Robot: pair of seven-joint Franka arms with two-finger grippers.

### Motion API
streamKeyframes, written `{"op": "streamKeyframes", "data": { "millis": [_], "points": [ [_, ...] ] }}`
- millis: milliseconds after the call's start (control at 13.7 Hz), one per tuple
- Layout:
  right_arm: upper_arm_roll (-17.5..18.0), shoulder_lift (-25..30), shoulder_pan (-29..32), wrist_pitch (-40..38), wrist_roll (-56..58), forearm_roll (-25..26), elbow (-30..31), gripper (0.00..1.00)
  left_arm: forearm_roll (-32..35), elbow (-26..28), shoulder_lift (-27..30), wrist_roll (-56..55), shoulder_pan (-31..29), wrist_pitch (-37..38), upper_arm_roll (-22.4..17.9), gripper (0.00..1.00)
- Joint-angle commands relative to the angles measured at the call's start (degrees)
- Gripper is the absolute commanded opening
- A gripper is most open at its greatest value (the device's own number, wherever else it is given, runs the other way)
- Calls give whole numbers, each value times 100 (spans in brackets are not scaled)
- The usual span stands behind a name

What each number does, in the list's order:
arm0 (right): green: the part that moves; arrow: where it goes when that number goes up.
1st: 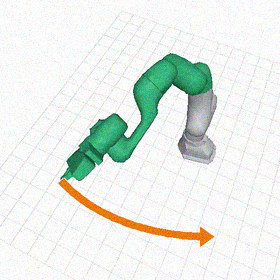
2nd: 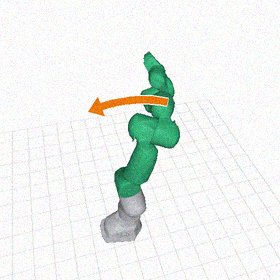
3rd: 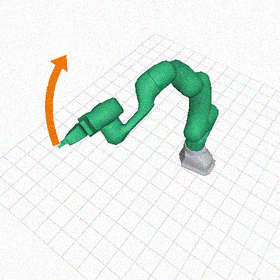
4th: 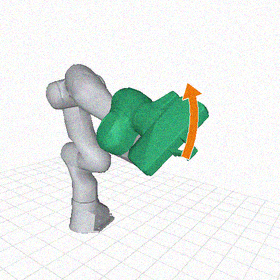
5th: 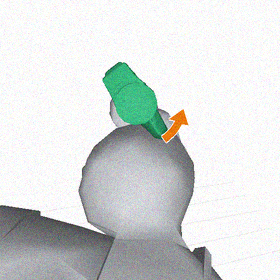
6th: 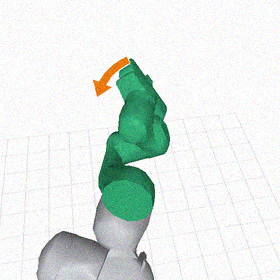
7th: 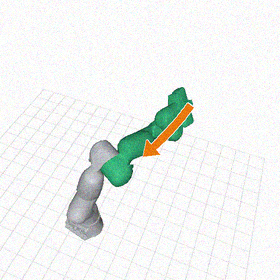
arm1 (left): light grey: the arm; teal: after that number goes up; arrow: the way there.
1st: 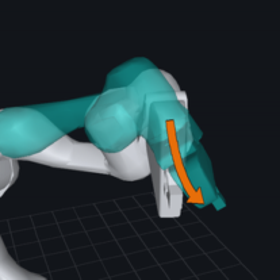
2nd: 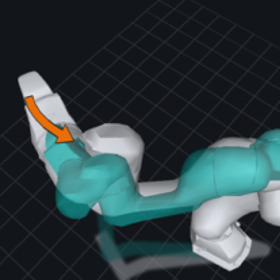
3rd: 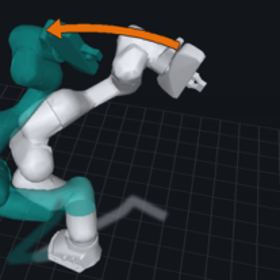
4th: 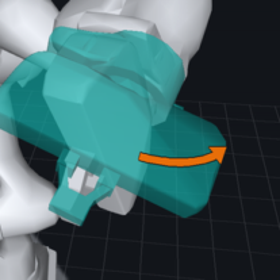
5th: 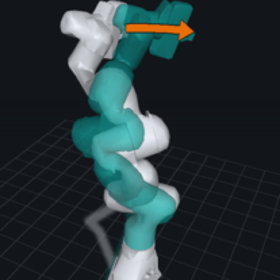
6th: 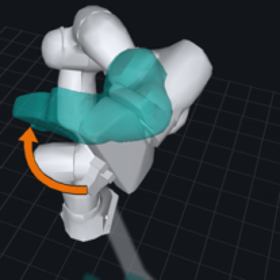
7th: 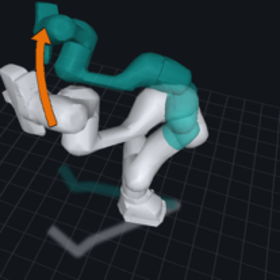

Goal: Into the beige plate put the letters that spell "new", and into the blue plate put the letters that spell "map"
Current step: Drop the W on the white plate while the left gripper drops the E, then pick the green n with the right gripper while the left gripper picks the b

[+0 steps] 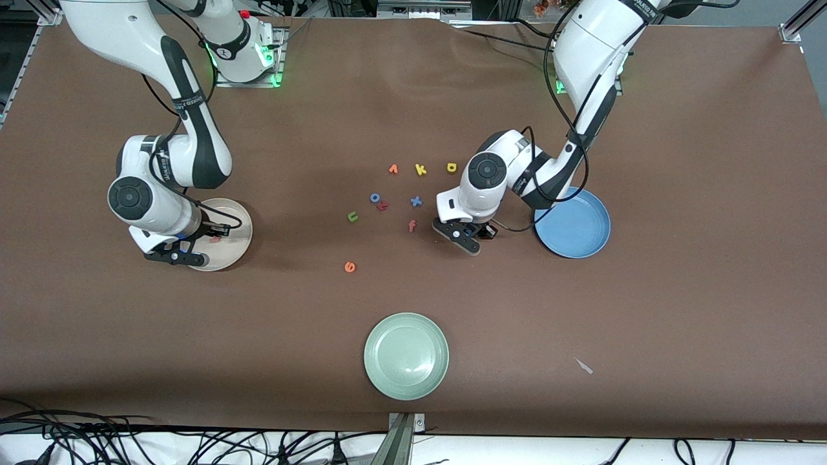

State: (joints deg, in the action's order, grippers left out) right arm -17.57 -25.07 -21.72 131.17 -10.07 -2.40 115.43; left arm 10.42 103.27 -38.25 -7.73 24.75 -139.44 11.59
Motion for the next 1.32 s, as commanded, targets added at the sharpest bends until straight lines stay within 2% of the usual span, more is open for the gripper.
{"op": "streamKeyframes", "data": {
  "millis": [0, 146, 366, 586, 805, 952, 1098, 1245],
  "points": [
    [43, 72, -17, -422, 15, -278, -282, 100, 189, 27, 361, -106, -14, 407, -25, 0],
    [96, 37, -130, -925, -414, -532, -696, 100, 127, 27, 677, -53, -223, 1038, -16, 0],
    [324, -85, -446, -883, -1256, -665, -838, 100, 118, 62, 1178, 69, -530, 2111, -25, 0],
    [500, -182, -842, -655, -2356, -674, -847, 100, 118, 141, 1477, 1287, -1233, 2649, -25, 0],
    [597, -358, -1281, -269, -3322, -674, -838, 100, 145, 508, 1654, 2361, -1936, 2589, -25, 0],
    [623, -481, -1537, 12, -3921, -735, -847, 100, 145, 912, 1741, 2680, -2210, 2274, -25, 0],
    [623, -622, -1782, 215, -4177, -1129, -838, 100, 188, 1666, 1925, 2672, -2220, 1469, -25, 0],
    [623, -710, -1941, 373, -4301, -1482, -838, 100, 197, 2134, 1944, 2672, -2351, 851, -25, 0]
  ]
}}
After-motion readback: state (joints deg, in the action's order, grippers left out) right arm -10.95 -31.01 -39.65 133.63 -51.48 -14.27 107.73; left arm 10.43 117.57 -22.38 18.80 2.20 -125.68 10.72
